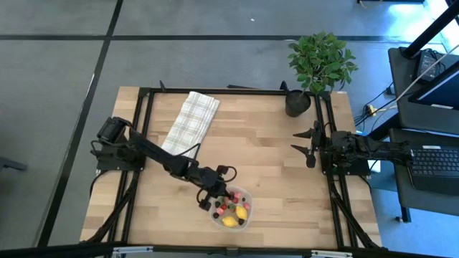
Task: Pick and placing Produce into tupperware
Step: Put the black cherry into the transparent bin
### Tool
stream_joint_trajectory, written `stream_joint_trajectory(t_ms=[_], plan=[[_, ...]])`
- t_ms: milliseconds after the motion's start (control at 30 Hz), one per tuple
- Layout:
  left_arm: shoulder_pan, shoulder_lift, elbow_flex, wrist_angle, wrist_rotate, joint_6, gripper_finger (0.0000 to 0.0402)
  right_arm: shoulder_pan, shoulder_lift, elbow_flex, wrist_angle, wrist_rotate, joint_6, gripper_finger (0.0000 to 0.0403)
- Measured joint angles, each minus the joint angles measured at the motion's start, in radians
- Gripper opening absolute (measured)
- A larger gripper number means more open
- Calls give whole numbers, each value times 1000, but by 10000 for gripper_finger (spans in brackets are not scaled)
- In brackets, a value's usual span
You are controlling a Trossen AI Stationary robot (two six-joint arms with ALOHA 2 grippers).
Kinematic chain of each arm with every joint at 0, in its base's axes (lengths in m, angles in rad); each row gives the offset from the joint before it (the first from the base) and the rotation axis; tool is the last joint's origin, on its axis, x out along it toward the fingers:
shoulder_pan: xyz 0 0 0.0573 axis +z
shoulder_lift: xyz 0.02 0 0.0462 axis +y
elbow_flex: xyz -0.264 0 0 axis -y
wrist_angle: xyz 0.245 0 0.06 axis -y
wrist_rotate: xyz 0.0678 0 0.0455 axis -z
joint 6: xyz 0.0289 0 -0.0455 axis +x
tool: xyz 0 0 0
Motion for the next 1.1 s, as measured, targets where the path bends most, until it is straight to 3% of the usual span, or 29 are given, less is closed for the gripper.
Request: stream_joint_trajectory(t_ms=[1100], plan=[[0, 38, 0, 21, 7, -29, 0, 0, 0, 0, -1, 0, 1, 219]])
